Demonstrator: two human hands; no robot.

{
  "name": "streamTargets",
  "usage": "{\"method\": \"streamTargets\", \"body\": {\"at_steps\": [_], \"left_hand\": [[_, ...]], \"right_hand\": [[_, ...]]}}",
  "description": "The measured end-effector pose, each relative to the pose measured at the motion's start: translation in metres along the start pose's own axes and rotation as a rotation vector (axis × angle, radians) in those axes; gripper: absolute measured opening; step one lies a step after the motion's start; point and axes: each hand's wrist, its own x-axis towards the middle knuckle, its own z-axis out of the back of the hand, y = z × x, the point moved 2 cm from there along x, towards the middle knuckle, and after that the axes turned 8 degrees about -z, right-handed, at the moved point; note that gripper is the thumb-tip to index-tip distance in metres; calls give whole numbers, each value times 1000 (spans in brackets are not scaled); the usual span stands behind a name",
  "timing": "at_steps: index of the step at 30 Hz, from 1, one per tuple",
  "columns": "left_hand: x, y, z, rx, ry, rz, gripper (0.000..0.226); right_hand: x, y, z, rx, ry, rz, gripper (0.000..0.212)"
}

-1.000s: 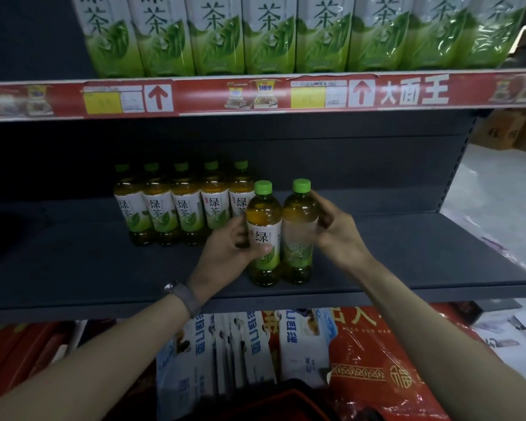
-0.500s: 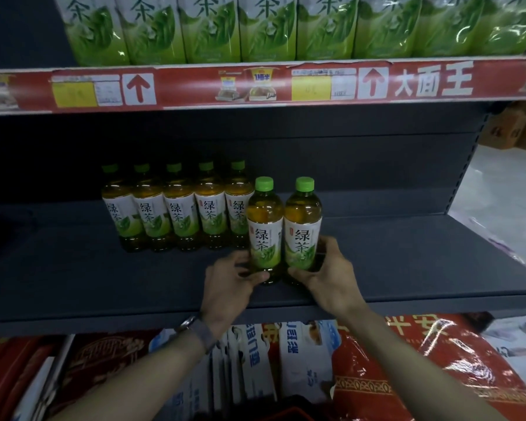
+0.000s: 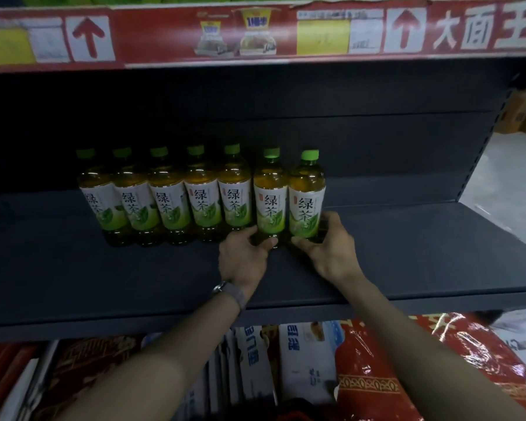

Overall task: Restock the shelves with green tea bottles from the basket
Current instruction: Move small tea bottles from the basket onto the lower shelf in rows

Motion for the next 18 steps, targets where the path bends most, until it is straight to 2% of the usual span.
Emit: {"method": "streamTargets", "body": {"at_steps": [4,11,18], "left_hand": [[4,-4,-5,84,5,36,32],[10,-3,-9,174,-34,20,30],[12,0,-14,213,-44,32,42]], "right_hand": [[12,-5,-7,10,-22,22,70],[22,-7,-16,8,-33,16,71],[23,-8,-19,-31,-57,-57,68]]}}
